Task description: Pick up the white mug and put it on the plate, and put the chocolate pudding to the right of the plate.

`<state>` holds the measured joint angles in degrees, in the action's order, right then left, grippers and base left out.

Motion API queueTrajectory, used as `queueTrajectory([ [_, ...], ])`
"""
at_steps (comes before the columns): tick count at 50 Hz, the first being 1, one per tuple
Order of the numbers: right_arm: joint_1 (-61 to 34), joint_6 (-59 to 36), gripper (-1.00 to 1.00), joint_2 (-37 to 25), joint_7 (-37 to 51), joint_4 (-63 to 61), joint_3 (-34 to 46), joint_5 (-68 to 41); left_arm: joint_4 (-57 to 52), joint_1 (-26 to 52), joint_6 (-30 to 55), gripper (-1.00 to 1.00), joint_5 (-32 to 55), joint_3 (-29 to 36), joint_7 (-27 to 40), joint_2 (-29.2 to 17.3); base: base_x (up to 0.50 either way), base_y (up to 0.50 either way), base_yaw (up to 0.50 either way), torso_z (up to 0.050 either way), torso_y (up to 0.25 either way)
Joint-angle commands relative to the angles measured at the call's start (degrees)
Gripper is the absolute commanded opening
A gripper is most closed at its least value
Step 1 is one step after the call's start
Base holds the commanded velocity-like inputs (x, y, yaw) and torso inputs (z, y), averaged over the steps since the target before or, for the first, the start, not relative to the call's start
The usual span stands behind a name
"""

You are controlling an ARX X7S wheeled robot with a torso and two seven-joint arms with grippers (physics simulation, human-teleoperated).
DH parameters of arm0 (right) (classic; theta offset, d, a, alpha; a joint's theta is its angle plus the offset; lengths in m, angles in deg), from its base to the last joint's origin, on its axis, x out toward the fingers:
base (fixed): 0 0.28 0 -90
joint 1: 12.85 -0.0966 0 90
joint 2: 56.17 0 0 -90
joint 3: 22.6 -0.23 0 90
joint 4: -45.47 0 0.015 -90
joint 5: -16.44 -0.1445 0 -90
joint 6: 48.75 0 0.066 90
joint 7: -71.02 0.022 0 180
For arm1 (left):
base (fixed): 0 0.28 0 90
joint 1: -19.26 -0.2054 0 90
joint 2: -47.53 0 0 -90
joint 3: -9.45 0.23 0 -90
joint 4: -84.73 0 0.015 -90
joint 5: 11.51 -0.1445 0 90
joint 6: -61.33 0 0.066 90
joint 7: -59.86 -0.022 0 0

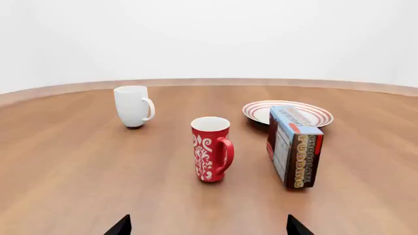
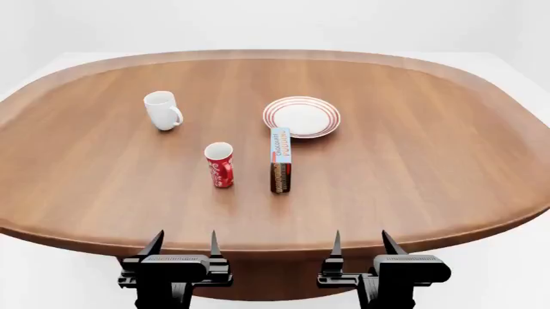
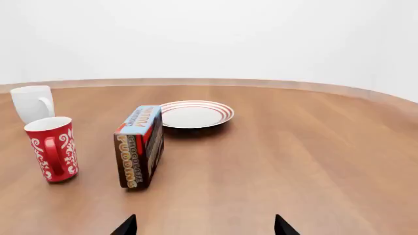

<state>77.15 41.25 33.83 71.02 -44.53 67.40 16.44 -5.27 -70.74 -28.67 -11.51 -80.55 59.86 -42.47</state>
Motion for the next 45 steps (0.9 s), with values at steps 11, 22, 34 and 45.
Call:
queueTrajectory([
  [11, -0.14, 0.03, 1.0, -2.41, 3.61, 0.24, 2.56, -3.02, -0.11, -0.01, 0.37, 1.0, 2.72, 3.54, 2.16, -2.61, 0.0, 0.0, 0.0, 0.0, 0.0],
  [22, -0.29, 0.21, 1.0, -1.18, 1.8, 1.1, 1.0, -1.95, 0.82, 0.18, 0.4, 1.0, 1.03, 2.75, 1.61, -1.69, 0.0, 0.0, 0.0, 0.0, 0.0],
  [34, -0.55, 0.15, 1.0, -2.8, 3.78, 1.55, 3.14, -3.89, 1.68, 0.86, 0.45, 1.0, 2.05, 4.6, 3.65, -3.07, 0.0, 0.0, 0.0, 0.0, 0.0],
  [45, 2.25, 2.49, 1.0, -4.36, 5.19, -10.06, 0.75, -8.5, -11.54, -1.86, -3.06, 1.0, -1.57, 3.25, 8.97, -5.54, 0.0, 0.0, 0.0, 0.0, 0.0],
])
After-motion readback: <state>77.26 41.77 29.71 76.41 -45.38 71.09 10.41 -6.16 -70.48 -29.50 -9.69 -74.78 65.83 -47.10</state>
